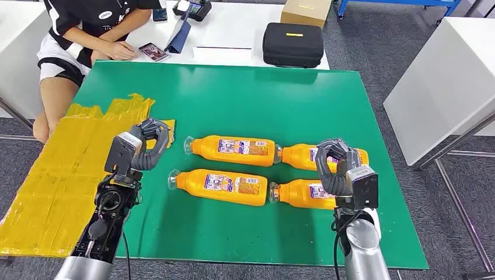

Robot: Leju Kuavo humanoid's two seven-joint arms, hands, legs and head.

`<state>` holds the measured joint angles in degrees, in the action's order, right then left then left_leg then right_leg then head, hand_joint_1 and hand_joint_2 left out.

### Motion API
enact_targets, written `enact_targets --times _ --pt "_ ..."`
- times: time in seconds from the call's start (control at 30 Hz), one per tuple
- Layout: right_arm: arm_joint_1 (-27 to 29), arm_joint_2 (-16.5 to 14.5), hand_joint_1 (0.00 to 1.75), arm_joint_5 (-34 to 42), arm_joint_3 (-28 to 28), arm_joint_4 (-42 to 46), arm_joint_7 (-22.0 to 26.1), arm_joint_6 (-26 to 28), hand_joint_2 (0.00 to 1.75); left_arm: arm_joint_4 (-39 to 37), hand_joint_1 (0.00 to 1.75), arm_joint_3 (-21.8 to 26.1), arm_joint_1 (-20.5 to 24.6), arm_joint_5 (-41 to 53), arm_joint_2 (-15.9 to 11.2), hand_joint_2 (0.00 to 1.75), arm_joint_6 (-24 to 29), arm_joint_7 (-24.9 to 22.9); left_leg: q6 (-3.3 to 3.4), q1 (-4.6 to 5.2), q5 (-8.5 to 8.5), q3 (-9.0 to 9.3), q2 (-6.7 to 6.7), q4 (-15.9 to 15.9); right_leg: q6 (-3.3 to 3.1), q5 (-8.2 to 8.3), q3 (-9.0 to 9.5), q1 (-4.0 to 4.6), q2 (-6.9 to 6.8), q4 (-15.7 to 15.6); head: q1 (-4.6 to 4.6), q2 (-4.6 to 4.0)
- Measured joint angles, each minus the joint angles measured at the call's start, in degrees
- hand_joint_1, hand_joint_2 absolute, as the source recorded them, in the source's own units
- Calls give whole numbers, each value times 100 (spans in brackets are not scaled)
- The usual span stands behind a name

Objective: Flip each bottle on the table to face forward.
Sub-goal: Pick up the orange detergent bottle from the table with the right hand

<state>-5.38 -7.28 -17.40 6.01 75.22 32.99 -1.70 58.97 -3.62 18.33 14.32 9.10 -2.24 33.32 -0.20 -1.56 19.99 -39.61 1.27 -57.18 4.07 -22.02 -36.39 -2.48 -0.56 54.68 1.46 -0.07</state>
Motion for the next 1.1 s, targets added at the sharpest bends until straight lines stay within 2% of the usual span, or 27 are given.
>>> enact_targets --times 0.03,0.07,0.1,0.13,0.2,0.3,0.37,0.43,0.5,0.57,0.7,0.83,0.93,1.1 --pt "-19 -142 58 -8 -123 -214 156 340 175 -8 42 -9 -128 -71 112 175 217 161 0 1 12 19 14 -1 -4 -7 10 0 9 0 2 0" --pt "-21 -253 44 7 -273 -392 261 663 175 -18 32 -46 -252 -122 206 175 384 265 0 2 18 31 21 -1 -1 -13 17 -2 15 0 4 0" --pt "-34 -464 0 27 -567 -737 473 1265 175 -38 0 -127 -503 -236 402 175 706 466 0 2 30 49 34 -3 -1 -23 27 -3 24 -1 8 0" --pt "-51 -636 0 126 -916 -1053 594 1851 175 -61 0 -265 -732 -338 554 175 975 584 4 2 34 57 38 -4 5 -30 31 -3 27 -1 11 0" --pt "-150 -813 0 352 -1555 -1552 675 2667 175 -111 0 -578 -1035 -554 750 175 1229 652 7 -2 31 46 26 -5 10 -38 26 -1 15 0 12 0" --pt "-444 -856 0 400 -2191 -2215 690 3393 175 -166 0 -900 -1138 -788 815 175 1029 673 6 -3 33 39 15 -4 7 -44 26 1 4 0 11 0" --pt "-674 -846 0 42 -2408 -2654 643 3719 175 -174 0 -1037 -1144 -780 816 175 869 679 6 -2 33 38 13 -4 7 -43 25 -1 5 0 10 0" --pt "-869 -855 0 -951 -2433 -2994 388 3866 175 -178 0 -1128 -1142 -737 820 175 787 682 8 0 32 39 11 -5 8 -42 25 -3 4 0 10 0" --pt "-982 -887 0 -2514 -2238 -3141 -51 3884 175 -179 0 -1153 -1140 -716 823 175 754 683 9 0 32 39 9 -5 9 -41 26 -3 3 0 10 0" --pt "-1060 -929 0 -3681 -1987 -3211 -379 3889 175 -179 0 -1154 -1134 -713 825 175 744 683 9 0 31 39 9 -5 9 -41 27 -2 3 0 12 0" --pt "-1170 -1006 0 -4520 -1696 -3317 -968 3895 175 -180 0 -1152 -1119 -713 828 175 713 681 8 -1 32 39 9 -5 10 -41 26 -1 5 1 10 0" --pt "-1466 -1060 0 -6045 -1611 -3417 -2295 3896 175 -257 0 -1061 -1063 -721 823 175 706 632 7 -1 31 39 16 -5 8 -38 18 -1 10 0 14 0" --pt "-1922 -1058 0 -6282 -1563 -3673 -2798 3874 175 -309 0 -1062 -1016 -730 826 175 693 645 13 -1 24 39 12 -5 8 -38 21 -2 4 0 11 0" --pt "-2532 -905 0 -6162 -1442 -4016 -2947 3523 175 -311 0 -1059 -930 -835 827 175 705 682 18 10 23 38 8 -6 17 -30 26 -12 4 1 6 0"
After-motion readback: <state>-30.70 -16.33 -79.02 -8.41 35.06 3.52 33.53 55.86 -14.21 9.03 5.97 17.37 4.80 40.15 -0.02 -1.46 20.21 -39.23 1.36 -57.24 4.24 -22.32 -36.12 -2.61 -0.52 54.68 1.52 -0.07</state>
